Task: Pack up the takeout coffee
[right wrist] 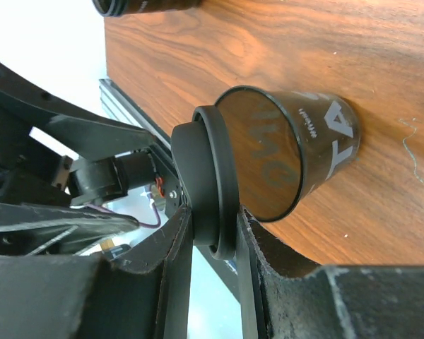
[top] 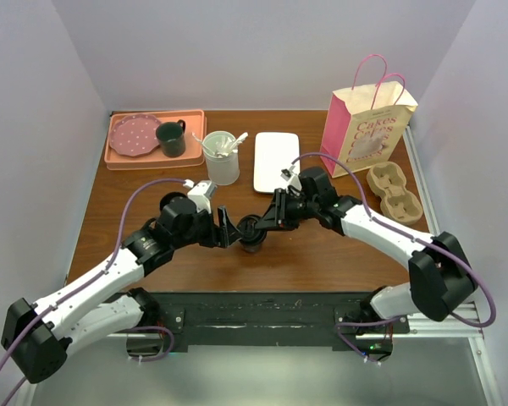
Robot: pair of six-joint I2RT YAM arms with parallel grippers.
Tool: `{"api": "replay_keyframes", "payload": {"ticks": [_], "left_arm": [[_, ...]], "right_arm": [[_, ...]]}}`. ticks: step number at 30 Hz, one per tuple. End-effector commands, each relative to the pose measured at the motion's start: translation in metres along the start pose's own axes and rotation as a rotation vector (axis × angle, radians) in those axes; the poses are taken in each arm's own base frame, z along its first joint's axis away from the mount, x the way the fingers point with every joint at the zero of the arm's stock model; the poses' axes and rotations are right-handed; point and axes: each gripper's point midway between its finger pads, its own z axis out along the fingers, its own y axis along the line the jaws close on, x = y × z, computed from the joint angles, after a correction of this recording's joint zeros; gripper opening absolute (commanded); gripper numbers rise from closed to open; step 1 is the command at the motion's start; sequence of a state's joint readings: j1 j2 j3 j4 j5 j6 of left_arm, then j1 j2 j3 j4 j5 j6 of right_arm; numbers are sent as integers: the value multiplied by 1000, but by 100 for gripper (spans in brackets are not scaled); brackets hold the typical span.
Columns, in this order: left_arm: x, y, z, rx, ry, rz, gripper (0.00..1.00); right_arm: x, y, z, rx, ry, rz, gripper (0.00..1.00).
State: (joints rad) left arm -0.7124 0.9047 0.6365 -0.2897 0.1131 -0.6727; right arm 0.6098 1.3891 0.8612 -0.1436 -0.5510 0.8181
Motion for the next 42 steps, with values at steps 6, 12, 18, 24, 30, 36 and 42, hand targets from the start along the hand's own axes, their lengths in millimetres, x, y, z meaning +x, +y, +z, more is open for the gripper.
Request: {"api": "replay_keyframes", "payload": {"ticks": [6,12,18,24,30,36,42], "left_arm": [[-4,13,7,35,5,-51,68],[-1,23,14,20,33,-57,65],[-1,26,21,17,53,-51,63],[-3,26,24,25,60,-39,61],[-2,21,26,55,67,-40,60],[-2,16,26,81,66,-41,58],[-4,14,27,90,66,-36,58]], "right_arm": [[-15,24,5,-77,7,-73,27],[-13,19,10,-72,25,-62,27],[-10,15,12,-64,34,-57,28],[-10,14,11,-62,37,-58,29],[-7,10,9,-51,42,-57,30],[-11,12,6,-61,35,-59,29],[-14,13,1,-70,26,-58,29]]}}
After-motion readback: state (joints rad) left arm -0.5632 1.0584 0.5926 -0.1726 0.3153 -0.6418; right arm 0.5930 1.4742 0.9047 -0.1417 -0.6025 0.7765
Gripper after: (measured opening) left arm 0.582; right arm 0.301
